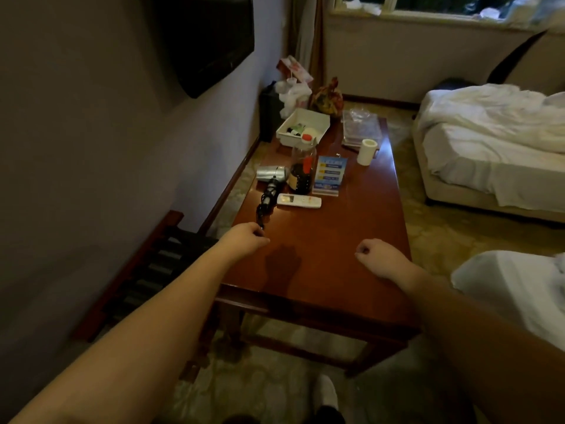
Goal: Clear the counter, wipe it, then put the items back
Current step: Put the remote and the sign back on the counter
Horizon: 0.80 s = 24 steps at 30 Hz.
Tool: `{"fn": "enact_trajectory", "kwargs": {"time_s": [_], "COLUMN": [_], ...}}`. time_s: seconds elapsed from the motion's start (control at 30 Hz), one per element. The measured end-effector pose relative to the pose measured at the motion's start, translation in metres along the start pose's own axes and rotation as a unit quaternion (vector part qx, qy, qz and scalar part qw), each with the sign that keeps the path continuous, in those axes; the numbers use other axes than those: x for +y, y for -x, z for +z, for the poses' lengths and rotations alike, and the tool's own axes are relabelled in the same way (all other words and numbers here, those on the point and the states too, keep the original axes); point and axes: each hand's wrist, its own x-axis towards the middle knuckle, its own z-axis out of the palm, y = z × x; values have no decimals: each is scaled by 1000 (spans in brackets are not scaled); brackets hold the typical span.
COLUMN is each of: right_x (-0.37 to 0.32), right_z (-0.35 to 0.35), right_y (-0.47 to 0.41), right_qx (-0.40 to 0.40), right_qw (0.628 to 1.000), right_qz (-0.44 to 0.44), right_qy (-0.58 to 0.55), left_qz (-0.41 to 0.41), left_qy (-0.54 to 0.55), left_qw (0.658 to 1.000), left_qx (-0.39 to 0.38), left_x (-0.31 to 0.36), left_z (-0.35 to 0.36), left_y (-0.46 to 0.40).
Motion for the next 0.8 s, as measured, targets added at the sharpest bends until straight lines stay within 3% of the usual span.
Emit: {"fn": "enact_trajectory", "kwargs": {"time_s": [0.43, 0.57, 0.63, 0.8], "right_x": [34, 39, 40, 41], "right_z": [-46, -44, -42, -36], "right_y": [-198, -263, -289, -339], "right_qx": [-18, -5, 8, 33], "right_qw": [989, 985, 983, 964], "right_qz": [74, 94, 93, 105], "right_qy": [-123, -141, -158, -241], "left_qz": [-80, -158, -224, -402], "left_qy": [-34, 68, 180, 366], "left_qw": [996, 985, 957, 829], "left_qx": [-19, 11, 45, 134], "left_x": [55, 59, 64, 82], "left_z": [36, 60, 74, 107], "left_y": [-187, -245, -271, -328]}}
